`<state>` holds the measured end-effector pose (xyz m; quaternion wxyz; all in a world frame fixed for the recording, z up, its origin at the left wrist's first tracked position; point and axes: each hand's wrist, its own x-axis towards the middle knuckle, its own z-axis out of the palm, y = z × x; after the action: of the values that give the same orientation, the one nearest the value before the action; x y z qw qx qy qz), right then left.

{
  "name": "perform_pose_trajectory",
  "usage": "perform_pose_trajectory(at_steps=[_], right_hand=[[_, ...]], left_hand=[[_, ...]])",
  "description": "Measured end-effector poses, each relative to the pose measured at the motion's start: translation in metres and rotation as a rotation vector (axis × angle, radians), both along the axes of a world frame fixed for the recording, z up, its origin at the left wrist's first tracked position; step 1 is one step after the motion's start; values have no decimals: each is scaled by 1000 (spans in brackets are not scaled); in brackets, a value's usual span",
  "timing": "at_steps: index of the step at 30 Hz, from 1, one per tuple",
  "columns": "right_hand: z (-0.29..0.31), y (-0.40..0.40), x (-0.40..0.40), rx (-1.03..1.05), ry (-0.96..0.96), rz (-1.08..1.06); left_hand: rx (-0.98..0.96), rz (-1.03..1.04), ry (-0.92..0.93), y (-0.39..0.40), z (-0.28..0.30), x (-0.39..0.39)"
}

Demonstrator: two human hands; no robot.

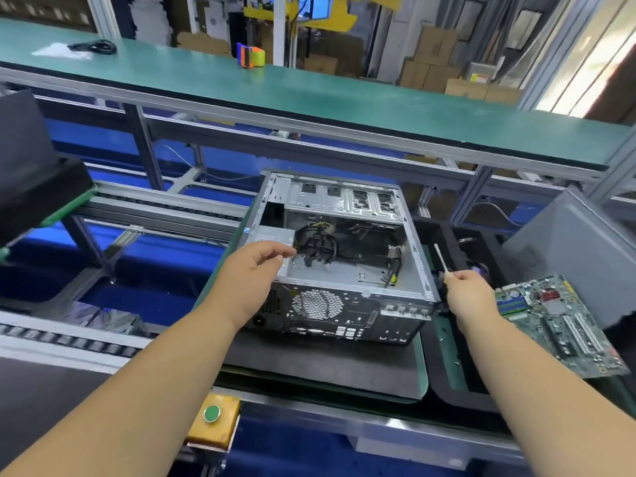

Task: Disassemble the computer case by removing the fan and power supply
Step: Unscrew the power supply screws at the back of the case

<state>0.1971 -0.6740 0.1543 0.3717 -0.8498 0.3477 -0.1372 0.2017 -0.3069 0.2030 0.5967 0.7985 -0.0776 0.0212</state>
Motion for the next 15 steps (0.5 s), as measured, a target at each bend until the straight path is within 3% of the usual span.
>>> perform_pose_trajectory(at_steps=[4,11,15], right_hand=[[-16,-13,-3,77,48,57],[-51,-29,-2,166,335,267],[-64,-33,-3,267,346,318]], left_hand=[[64,-20,-26,-28,1,-4],[107,-26,-32,-85,1,-6],[150,5,-38,-107,0,-12]])
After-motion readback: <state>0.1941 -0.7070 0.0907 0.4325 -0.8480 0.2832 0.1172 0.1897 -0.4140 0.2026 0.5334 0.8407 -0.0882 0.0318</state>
